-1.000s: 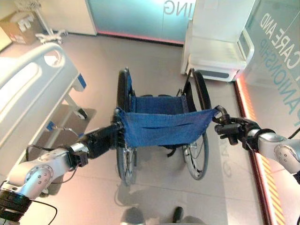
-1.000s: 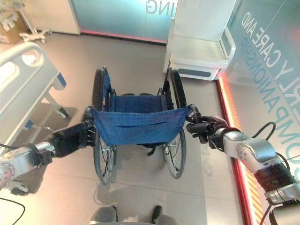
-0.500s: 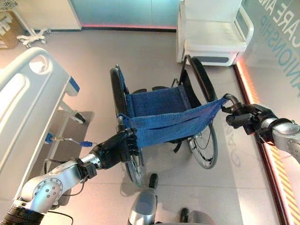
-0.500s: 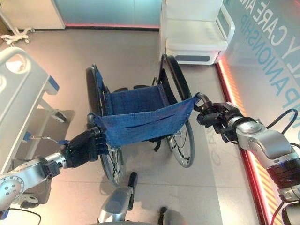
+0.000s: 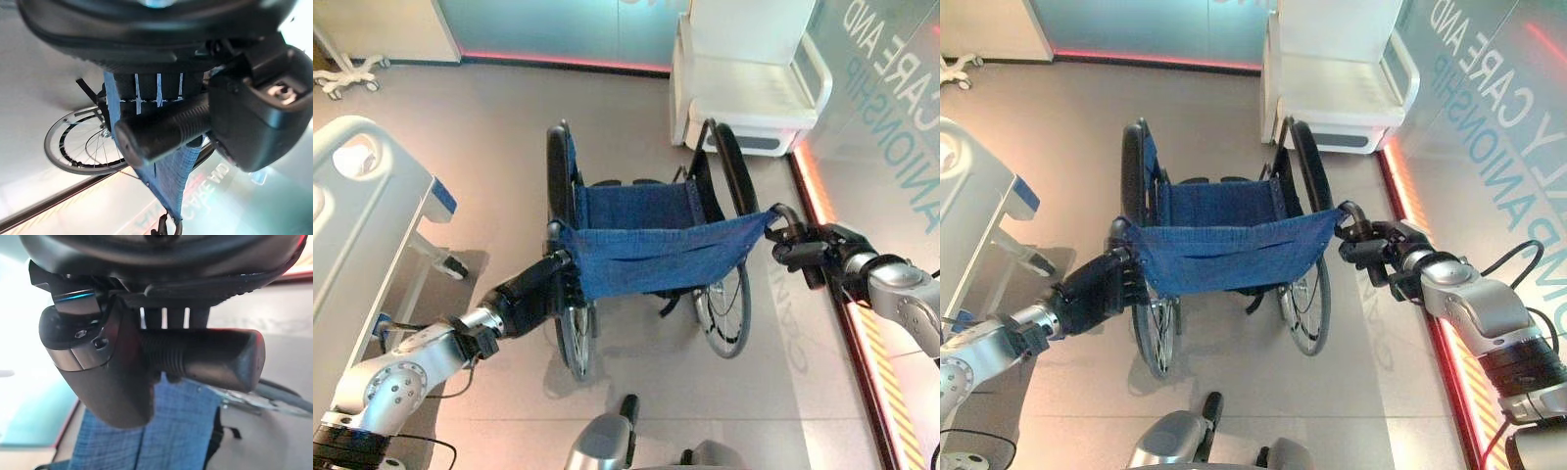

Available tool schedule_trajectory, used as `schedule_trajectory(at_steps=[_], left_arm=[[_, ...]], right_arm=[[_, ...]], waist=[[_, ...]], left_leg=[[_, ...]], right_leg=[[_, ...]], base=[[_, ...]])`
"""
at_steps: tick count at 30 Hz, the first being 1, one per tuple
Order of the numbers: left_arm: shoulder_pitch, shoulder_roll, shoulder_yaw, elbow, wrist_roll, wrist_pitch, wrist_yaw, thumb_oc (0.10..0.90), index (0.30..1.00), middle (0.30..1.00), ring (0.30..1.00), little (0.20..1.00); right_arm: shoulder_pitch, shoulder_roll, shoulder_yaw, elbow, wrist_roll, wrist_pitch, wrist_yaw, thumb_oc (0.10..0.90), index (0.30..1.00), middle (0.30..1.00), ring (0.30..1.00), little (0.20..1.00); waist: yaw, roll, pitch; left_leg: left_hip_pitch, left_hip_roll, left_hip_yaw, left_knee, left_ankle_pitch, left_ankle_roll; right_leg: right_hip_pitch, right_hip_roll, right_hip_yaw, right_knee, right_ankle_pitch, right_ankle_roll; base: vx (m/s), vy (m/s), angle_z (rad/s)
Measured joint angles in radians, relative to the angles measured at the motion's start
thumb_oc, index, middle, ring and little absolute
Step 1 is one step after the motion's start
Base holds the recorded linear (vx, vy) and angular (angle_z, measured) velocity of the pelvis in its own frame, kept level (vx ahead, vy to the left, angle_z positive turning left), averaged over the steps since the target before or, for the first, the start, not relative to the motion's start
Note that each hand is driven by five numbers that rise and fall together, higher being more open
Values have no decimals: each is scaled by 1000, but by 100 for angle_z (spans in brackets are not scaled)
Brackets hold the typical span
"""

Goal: Push the wheelchair next to the bed

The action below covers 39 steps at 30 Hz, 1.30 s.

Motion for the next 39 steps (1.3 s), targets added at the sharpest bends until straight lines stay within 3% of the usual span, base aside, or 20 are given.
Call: schedule_trajectory(at_steps=[4,6,8,9,11,12,14,16,17,20,22,23,27,28,29,32,34,36,38,39], left_arm=[[-23,3,0,23,14,-1,-1,400,300,300,300,300],[-20,0,0,29,33,-1,-10,400,300,300,300,300],[-18,3,0,30,37,-5,-13,400,300,300,300,300],[-17,15,0,30,37,-8,-17,400,300,300,300,300],[0,10,9,8,37,-22,-14,400,300,300,300,300],[5,16,13,-12,37,-27,-12,400,300,300,300,300],[48,4,35,-63,35,-33,-12,400,300,300,300,300],[90,1,71,-89,30,-33,-23,400,300,300,300,300],[97,0,73,-95,30,-33,-21,400,300,300,300,300],[135,-6,74,-82,42,-32,-6,400,300,300,300,300],[144,-34,70,-74,47,-28,2,400,300,300,300,300],[144,-32,72,-77,47,-28,1,400,300,300,300,300],[146,-27,59,-81,45,-27,-7,400,300,300,300,300],[158,-29,56,-85,44,-27,-14,400,300,300,300,300],[160,-38,54,-73,45,-28,-24,400,300,300,300,300],[159,-24,80,-78,69,-53,-4,400,300,300,300,300],[158,-23,92,-75,88,-58,13,400,300,300,300,300],[157,-24,96,-72,88,-58,33,400,300,300,300,300],[153,-25,100,-78,83,-58,29,400,300,300,300,300],[154,-25,100,-79,80,-58,22,400,300,300,300,300]], right_arm=[[-18,-2,-1,-11,1,3,0,400,300,300,300,300],[-18,-13,-1,-33,11,39,0,400,300,300,300,300],[-15,-12,-1,-36,18,50,0,400,300,300,300,300],[-8,-11,-1,-37,25,56,0,400,300,300,300,300],[-16,-16,-1,-26,49,61,0,400,300,300,300,300],[-17,-26,-1,-26,52,68,0,400,300,300,300,300],[-26,-39,-3,-16,57,69,7,400,300,300,300,300],[-57,-55,2,-2,60,70,41,400,300,300,300,300],[-73,-58,4,4,59,70,52,400,300,300,300,300],[-99,-53,39,14,59,67,63,400,300,300,300,300],[-102,-53,53,12,57,66,60,400,300,300,300,300],[-108,-56,52,10,56,66,60,400,300,300,300,300],[-118,-54,60,34,54,69,59,400,300,300,300,300],[-124,-51,72,39,47,69,60,400,300,300,300,300],[-124,-27,74,60,33,58,57,400,300,300,300,300],[-135,34,85,68,1,34,36,400,300,300,300,300],[-133,56,86,67,-14,31,36,400,300,300,300,300],[-135,82,84,64,-37,26,36,400,300,300,300,300],[-117,62,71,50,-41,26,47,400,300,300,300,300],[-113,61,67,48,-42,25,51,400,300,300,300,300]], waist=[[-57,-3,4],[-73,-23,6],[-71,-47,9],[-68,-78,7],[-74,-72,6],[-80,-78,5],[-73,-70,4],[-51,-71,5],[-39,-70,5],[-3,-73,5],[3,-76,7],[9,-84,10],[19,-86,10],[40,-40,-3],[35,-24,-13],[82,-75,-13],[108,-106,-5],[106,-102,-4],[105,-122,-16],[113,-114,-20]], left_leg=[[19,-26,-106,-1,-34,-13],[36,-41,-146,42,-90,-25],[50,-50,-166,78,-138,-41],[53,-51,-179,113,-183,-62],[52,25,-162,143,-231,-97],[53,62,-117,181,-245,-121],[23,90,-15,314,-275,-143],[-14,101,-11,409,-271,-186],[-84,101,-8,541,-237,-235],[-173,64,-21,745,-5,-302],[-254,11,-10,831,-19,-244],[-278,-8,22,763,-54,-185],[-184,-14,93,194,-36,-155],[-121,38,93,36,31,-196],[-109,61,102,19,55,-147],[-78,81,209,19,29,-101],[-82,57,246,120,-26,-101],[-170,49,250,318,-95,-97],[-201,-19,217,224,-106,-98],[-186,-21,212,182,-74,-66]], right_leg=[[-138,-79,68,-143,183,80],[-124,-148,64,-346,313,126],[-87,-184,61,-417,346,129],[-43,-205,54,-408,345,128],[-32,-162,32,-331,396,129],[-38,-141,30,-284,406,87],[-49,-102,27,-200,338,42],[-83,-85,-26,-105,269,13],[-80,-80,-29,-84,256,7],[-13,-87,-57,-102,239,-30],[52,-98,-53,-176,229,-41],[77,-99,-44,-218,235,-32],[153,-88,45,-281,209,-1],[174,-46,75,-277,181,21],[186,-23,93,-284,172,24],[154,15,29,-122,100,-30],[233,20,31,-221,81,-70],[318,23,66,-319,98,-46],[329,10,103,-308,65,-39],[327,17,110,-284,51,-36]], base=[[564,-257,73],[489,-207,69],[487,-210,58],[601,-226,96],[486,-159,109],[436,-159,87],[488,-254,60],[357,-226,8],[314,-187,-14],[399,-184,-17],[410,-92,21],[430,-38,15],[480,-6,1],[564,-14,-43],[587,-23,-73],[572,2,-49],[500,44,-20],[515,45,6],[528,26,11],[503,24,-35]])
